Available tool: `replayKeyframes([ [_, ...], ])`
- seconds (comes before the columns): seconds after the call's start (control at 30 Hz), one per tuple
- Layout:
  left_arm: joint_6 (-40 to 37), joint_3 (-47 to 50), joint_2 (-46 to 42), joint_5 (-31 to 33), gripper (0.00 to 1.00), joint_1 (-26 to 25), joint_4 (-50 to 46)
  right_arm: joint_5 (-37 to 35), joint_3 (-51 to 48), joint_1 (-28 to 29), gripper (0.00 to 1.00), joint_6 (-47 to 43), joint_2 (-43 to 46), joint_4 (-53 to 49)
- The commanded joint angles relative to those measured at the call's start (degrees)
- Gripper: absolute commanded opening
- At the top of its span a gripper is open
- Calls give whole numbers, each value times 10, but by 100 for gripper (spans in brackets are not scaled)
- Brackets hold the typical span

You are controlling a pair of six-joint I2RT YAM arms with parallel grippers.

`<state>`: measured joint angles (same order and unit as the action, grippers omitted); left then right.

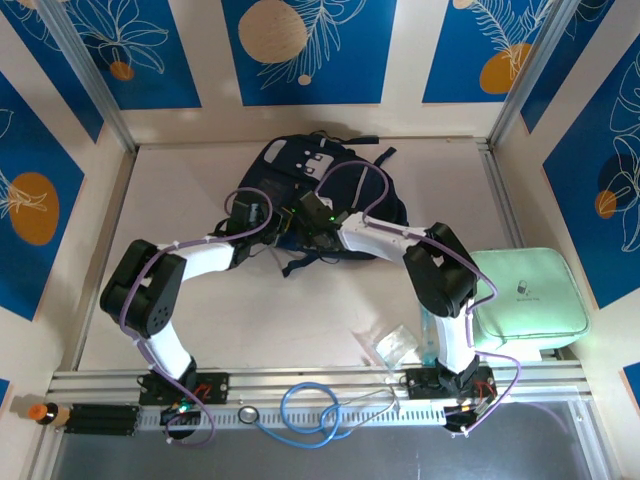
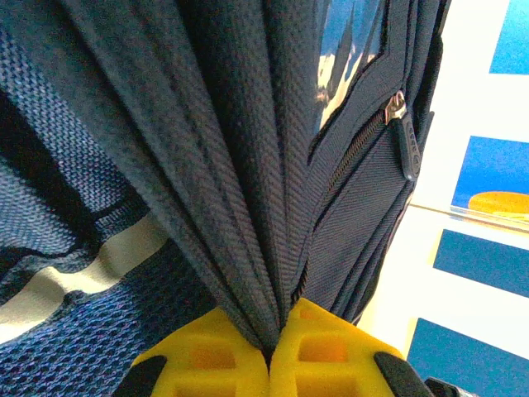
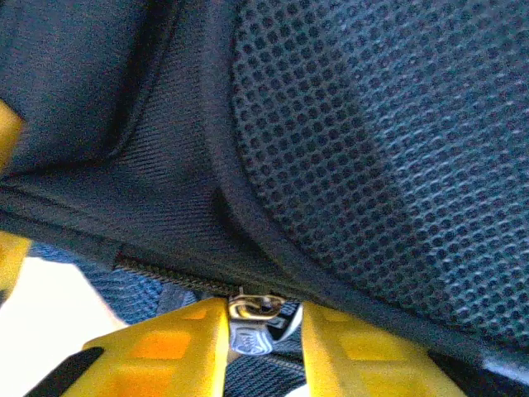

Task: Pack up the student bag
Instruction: Zip the student bag at the top-center of the table.

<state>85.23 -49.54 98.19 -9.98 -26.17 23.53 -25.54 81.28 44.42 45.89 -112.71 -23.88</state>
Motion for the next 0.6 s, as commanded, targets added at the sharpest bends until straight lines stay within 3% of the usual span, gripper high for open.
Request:
replayKeyframes([
  [0.0, 4, -6, -17, -44, 0, -20, 13, -68, 24, -4, 23, -8, -24, -20],
  [0.17, 4, -9, -13, -44, 0, -16, 13, -66, -6, -4, 12, -44, -4, -12],
  [0.57, -19, -8, -13, -43, 0, 17, -4, -49, -109, -32, 11, -135, 76, 10],
])
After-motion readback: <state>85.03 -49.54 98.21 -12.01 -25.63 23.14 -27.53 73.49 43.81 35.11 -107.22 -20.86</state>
